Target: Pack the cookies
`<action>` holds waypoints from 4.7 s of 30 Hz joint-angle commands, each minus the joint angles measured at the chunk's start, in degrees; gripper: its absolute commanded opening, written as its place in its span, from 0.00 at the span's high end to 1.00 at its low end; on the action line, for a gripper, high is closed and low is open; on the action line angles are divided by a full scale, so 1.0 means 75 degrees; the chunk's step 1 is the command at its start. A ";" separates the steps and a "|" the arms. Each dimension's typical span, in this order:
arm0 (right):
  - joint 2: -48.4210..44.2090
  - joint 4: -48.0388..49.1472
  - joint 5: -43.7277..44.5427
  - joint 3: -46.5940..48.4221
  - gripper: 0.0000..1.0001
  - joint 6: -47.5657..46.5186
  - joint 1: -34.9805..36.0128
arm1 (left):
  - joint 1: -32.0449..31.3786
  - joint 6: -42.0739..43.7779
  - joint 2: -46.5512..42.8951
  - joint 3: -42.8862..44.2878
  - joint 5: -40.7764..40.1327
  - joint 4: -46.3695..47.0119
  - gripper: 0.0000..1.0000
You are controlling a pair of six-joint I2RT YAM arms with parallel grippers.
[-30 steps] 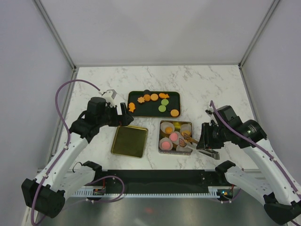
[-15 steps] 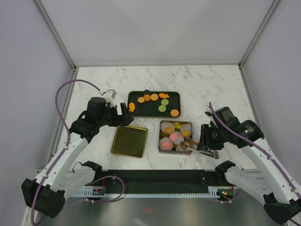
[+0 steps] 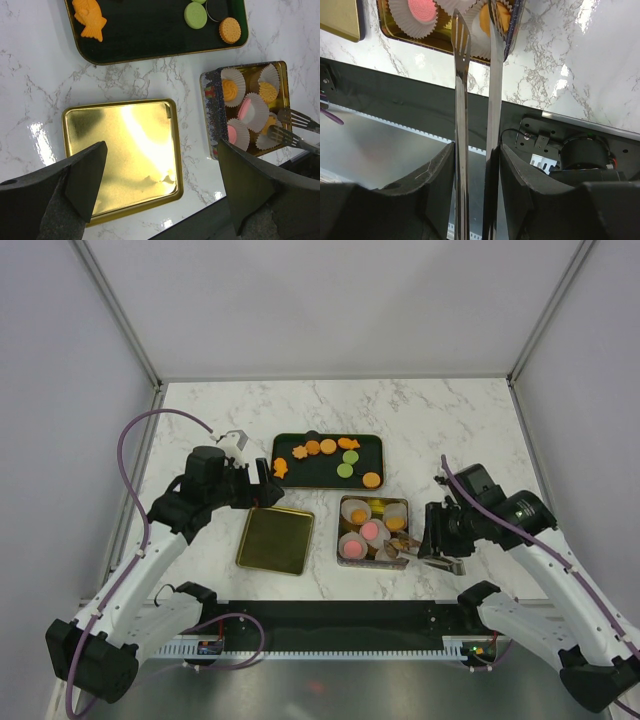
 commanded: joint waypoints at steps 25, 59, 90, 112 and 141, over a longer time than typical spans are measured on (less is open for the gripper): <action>0.4387 0.5363 0.1253 0.2220 0.54 -0.1056 -0.2830 | 0.0066 0.0001 0.0197 -0.0029 0.0689 0.0378 0.00; 0.5761 0.8495 0.2389 -0.0584 0.24 -0.0317 -0.3652 | 0.0054 -0.0175 0.0830 -0.0041 -0.0412 0.0238 0.00; 0.2688 0.8705 0.0163 -0.1392 0.30 -0.0493 -0.1238 | 0.1425 -0.1452 0.3864 -0.0428 -0.1222 0.0107 0.48; 0.2992 0.8846 -0.0317 -0.1229 0.30 -0.0469 -0.1086 | 0.1425 -0.0093 0.4299 0.0591 -0.0788 -0.1180 0.98; 0.5044 0.9713 -0.1984 0.0588 0.32 0.0678 0.0988 | 0.0617 -0.0514 0.2119 0.2186 0.0794 -0.1592 0.98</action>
